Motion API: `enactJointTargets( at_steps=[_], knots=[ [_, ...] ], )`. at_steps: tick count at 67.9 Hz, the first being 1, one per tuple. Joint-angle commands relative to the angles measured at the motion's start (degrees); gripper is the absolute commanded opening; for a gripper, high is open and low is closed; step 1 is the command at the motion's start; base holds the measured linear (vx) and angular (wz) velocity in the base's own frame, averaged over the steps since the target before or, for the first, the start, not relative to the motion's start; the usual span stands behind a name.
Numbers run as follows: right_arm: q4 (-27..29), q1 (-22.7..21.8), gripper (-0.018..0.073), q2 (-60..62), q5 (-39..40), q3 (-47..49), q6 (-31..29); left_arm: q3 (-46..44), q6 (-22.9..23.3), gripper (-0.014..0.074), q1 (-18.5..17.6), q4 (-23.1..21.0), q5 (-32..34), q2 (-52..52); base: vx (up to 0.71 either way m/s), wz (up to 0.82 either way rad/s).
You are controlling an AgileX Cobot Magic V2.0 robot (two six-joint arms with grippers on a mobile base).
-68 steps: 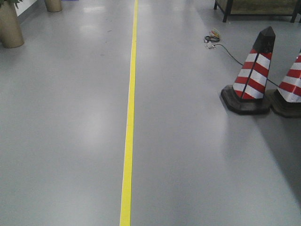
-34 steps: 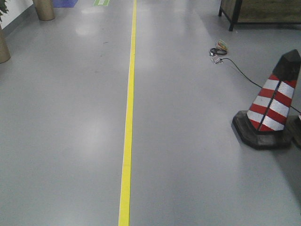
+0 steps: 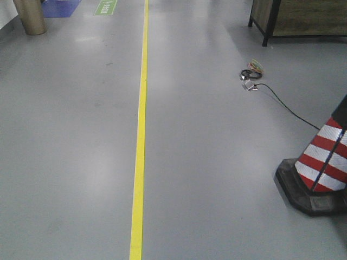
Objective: Move and align brake pads A on conveyor
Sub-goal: 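Drive on past the red-white cones carrying both pads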
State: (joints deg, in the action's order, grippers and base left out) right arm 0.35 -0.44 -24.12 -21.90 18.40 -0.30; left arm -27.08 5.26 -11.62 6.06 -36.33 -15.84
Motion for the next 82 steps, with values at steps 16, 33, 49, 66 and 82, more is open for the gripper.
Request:
enactJointTargets(
  at_steps=[16, 33, 49, 66, 82],
  knots=[
    [-0.35, -0.22, -0.0004, -0.29, 5.22, 1.88, -0.22, -1.65, -0.19, -0.0006, -0.2, 0.23, 5.24, -0.41, 0.54, -0.04],
    [-0.35, -0.22, -0.0004, -0.29, 5.28, 1.88, -0.22, -1.65, -0.19, -0.0006, -0.2, 0.23, 5.24, -0.41, 0.44, -0.09],
    [-0.35, -0.22, -0.0004, -0.29, 5.28, 1.88, -0.22, -1.65, -0.19, -0.0006, -0.2, 0.23, 5.24, -0.41, 0.35, -0.31],
    [-0.35, -0.22, -0.0004, -0.29, 5.28, 1.88, -0.22, -1.65, -0.19, -0.0006, -0.2, 0.23, 5.24, -0.41, 0.28, -0.61],
    [-0.35, -0.22, -0.0004, -0.29, 5.28, 1.88, -0.22, -1.65, -0.19, -0.0006, -0.2, 0.23, 5.24, -0.35, 0.25, -0.9]
  ],
)
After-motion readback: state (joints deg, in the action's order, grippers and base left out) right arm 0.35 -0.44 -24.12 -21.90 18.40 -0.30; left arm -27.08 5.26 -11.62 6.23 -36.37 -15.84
